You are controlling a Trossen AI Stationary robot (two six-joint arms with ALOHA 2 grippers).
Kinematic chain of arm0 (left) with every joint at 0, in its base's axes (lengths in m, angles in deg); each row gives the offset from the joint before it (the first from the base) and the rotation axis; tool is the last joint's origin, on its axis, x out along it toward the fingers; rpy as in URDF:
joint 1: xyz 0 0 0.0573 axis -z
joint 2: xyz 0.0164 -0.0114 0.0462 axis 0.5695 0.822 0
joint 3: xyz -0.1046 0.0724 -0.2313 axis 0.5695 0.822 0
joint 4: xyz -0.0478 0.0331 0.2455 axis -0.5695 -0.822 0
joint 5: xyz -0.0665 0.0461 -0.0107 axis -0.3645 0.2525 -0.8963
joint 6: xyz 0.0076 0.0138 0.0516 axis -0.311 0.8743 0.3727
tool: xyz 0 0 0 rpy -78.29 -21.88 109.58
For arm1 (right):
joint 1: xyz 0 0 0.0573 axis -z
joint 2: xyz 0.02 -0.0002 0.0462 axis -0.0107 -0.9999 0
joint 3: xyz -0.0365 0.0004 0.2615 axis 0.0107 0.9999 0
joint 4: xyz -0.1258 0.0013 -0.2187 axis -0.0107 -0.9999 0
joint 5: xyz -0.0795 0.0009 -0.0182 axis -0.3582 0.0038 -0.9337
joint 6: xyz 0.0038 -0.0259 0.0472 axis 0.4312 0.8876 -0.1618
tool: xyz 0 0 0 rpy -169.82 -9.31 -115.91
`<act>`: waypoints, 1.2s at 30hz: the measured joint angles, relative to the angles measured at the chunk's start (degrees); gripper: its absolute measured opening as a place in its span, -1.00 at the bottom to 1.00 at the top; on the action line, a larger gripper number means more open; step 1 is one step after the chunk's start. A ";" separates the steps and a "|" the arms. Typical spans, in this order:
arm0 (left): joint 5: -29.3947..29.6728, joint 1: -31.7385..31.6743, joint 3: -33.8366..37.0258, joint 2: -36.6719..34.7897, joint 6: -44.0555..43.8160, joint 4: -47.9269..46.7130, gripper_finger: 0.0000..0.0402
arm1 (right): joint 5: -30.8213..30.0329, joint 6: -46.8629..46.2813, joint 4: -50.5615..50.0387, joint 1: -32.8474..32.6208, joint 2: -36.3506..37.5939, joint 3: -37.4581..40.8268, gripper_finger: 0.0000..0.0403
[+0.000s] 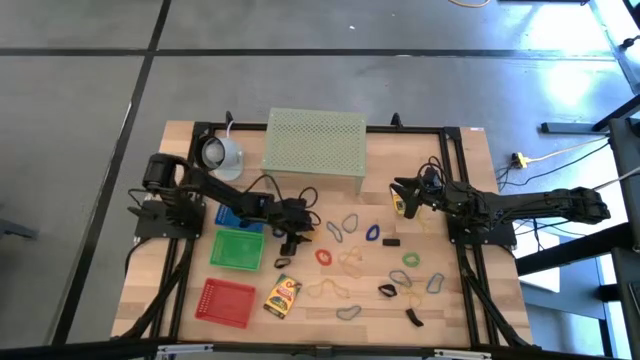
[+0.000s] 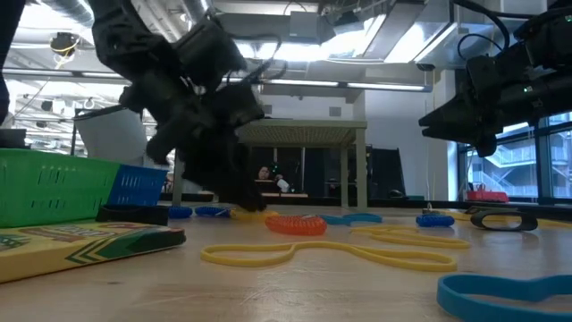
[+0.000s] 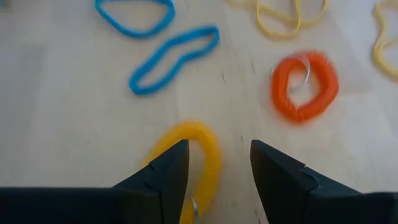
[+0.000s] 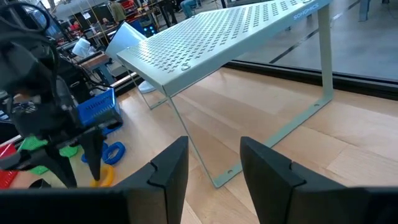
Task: Pick & Place Office Desk Supplies
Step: Put the yellow spring keychain into the green bin
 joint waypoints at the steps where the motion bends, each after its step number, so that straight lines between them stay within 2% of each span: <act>1: 0.19 0.19 0.00 0.70 -0.17 0.04 -0.18 | 0.01 0.02 0.01 0.02 0.00 0.00 -0.27; 7: 4.59 1.53 -0.20 2.19 -3.27 0.96 -0.20 | 0.01 0.00 -0.01 0.02 0.00 0.00 -0.27; 10: 5.31 1.69 -0.20 2.28 -6.34 0.89 -0.29 | 0.01 0.00 -0.01 0.01 0.00 -0.01 -0.27; 20: 9.54 2.68 -1.47 2.43 -8.00 -0.01 -0.91 | 0.03 0.00 -0.01 0.01 0.00 0.00 -0.27; 24: 10.66 2.65 -5.58 2.84 -8.03 -0.85 -0.93 | 0.03 0.00 -0.02 0.02 -0.01 0.00 -0.27; 30: 12.04 2.67 -16.62 2.71 -11.92 0.63 -0.95 | 0.08 0.00 -0.01 0.00 0.00 0.01 -0.27; 33: 13.46 2.98 -22.35 2.68 -14.24 4.94 -0.95 | 0.09 0.01 -0.02 0.00 0.00 0.00 -0.27; 36: 13.80 3.94 -26.49 2.67 -12.83 12.19 -0.94 | 0.08 0.00 -0.01 0.00 0.00 0.01 -0.27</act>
